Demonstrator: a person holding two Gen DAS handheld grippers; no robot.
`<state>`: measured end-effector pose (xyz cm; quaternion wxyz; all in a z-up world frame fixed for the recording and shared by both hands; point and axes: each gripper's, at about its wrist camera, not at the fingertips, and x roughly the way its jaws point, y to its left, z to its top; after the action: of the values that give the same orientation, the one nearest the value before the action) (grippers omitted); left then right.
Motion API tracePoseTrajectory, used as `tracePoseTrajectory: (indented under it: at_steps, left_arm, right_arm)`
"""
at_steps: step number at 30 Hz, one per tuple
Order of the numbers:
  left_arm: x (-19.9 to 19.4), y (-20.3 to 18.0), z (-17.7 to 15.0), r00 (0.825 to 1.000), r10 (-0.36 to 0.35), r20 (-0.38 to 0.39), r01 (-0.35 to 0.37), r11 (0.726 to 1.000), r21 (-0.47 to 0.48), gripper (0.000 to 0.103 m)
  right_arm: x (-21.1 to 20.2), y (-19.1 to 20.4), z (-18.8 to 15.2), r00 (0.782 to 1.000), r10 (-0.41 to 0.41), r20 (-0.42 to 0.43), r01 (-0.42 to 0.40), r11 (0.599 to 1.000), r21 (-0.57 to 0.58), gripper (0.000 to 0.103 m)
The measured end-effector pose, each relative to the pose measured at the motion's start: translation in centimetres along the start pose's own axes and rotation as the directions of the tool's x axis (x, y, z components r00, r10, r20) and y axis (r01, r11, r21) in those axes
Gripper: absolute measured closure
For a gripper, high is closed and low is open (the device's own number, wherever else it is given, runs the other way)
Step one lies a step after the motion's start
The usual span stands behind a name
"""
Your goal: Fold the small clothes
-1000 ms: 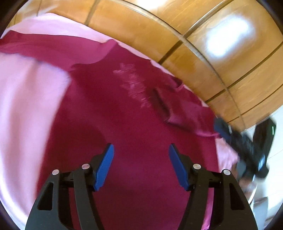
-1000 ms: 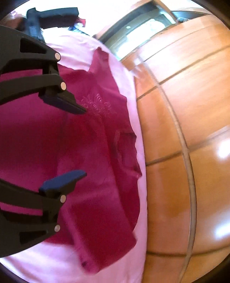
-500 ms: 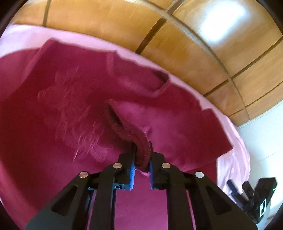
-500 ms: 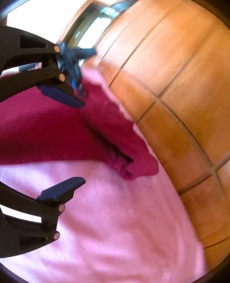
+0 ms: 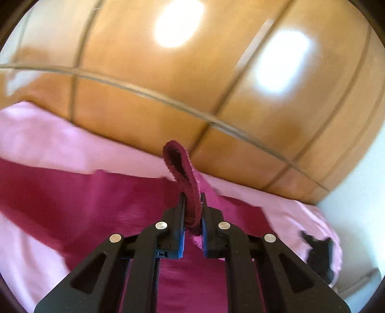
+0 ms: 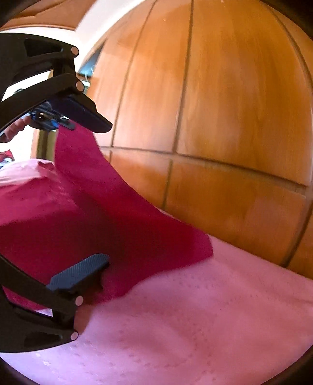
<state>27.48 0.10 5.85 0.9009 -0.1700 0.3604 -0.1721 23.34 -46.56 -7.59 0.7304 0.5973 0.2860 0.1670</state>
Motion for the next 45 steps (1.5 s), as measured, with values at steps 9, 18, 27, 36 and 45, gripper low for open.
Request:
tracePoseTrajectory:
  at_steps: [9,18,27,36,45]
  left_arm:
    - [6.4,6.8,-6.0,0.956,0.208,-0.205,-0.216,0.976,-0.02,0.094]
    - [5.7,6.2,-5.8,0.982,0.156,-0.106,-0.157,0.988,-0.001,0.094]
    - [7.2,7.9,-7.3,0.936,0.316,-0.152,-0.305,0.948,0.092,0.09]
    - [1.6,10.5,-8.0,0.951,0.306,-0.047,-0.308,0.949,-0.059,0.054]
    - [-8.0,22.3,-8.8,0.947,0.319,-0.035,-0.304,0.857,-0.417,0.049]
  right_arm:
    - [0.8,1.3,-2.1,0.98,-0.2,-0.01,0.195,0.964,-0.181,0.005]
    - [2.5,9.3,-6.8,0.903,-0.429,0.024,0.347,0.695,-0.63,0.004]
    - [8.9,4.4,-10.3,0.73,-0.67,0.138,0.506,0.394,-0.767,0.008]
    - [7.8,3.3,-12.2,0.709,-0.663,0.24,0.535,0.285,-0.795,0.002]
    - [8.6,3.4,-12.3,0.714,-0.654,0.251,0.541,0.288,-0.79,0.002]
